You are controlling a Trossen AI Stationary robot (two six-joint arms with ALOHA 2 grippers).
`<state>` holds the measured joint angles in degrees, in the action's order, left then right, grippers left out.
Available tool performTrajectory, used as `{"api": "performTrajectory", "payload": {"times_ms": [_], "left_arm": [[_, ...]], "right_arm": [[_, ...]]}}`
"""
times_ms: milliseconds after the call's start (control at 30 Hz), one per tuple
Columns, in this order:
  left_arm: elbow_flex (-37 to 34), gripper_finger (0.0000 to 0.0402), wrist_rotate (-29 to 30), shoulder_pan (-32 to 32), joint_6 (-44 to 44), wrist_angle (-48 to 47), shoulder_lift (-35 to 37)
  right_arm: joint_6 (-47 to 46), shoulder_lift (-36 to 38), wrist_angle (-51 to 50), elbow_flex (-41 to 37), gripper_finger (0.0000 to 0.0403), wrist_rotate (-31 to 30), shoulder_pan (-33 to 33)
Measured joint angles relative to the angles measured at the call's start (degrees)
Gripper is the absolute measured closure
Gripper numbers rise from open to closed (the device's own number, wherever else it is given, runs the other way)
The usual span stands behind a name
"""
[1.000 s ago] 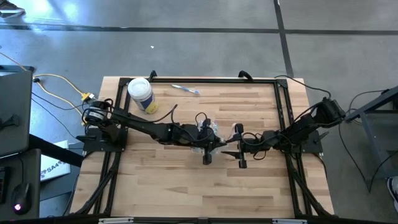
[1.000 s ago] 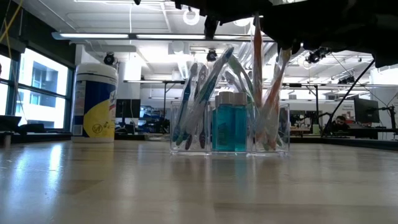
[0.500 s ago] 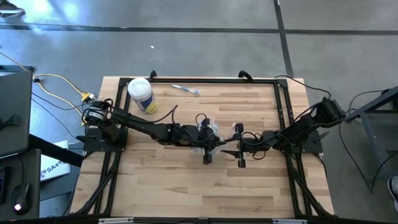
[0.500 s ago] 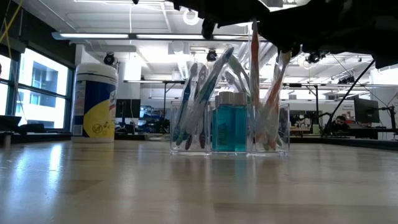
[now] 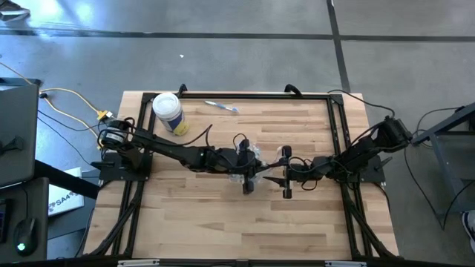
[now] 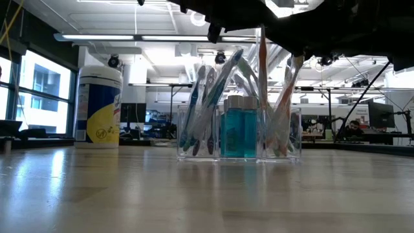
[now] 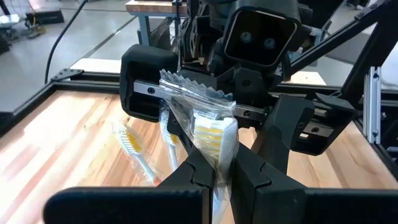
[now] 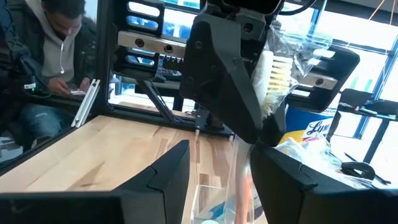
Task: Pick & Place toothbrushing station
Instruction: Put the orange toothbrush into the transparent organizer
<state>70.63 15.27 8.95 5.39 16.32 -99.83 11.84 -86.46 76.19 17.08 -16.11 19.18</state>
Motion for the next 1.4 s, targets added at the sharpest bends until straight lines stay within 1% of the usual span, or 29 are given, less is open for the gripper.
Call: {"api": "performTrajectory", "payload": {"times_ms": [133,233,367,500,900,1400], "left_arm": [[-1.4,0.0387,0.0,0.0,2.9,0.8,0.0],[-2.9,0.0387,1.2,0.0,5.4,1.6,0.1],[-5.0,0.0387,1.2,0.0,6.5,5.4,0.2],[-6.1,0.0387,0.9,0.0,7.1,7.0,0.2],[-6.2,0.0387,1.1,0.4,8.0,6.5,-0.4],[-6.2,0.0387,4.2,0.9,9.4,3.8,-0.4]], "right_arm": [[0.0,0.0,-0.3,0.0,0.0247,-0.1,0.0],[0.3,-0.1,-0.6,-0.1,0.0247,-0.1,0.0],[0.4,-0.1,-0.5,-0.1,0.0247,-0.1,0.0],[0.4,-0.1,-0.5,-0.1,0.0247,-0.1,0.0],[0.4,-0.1,-1.1,-0.1,0.0247,-0.2,0.0],[1.5,-0.1,-1.4,-0.1,0.0247,-0.6,0.3]]}}
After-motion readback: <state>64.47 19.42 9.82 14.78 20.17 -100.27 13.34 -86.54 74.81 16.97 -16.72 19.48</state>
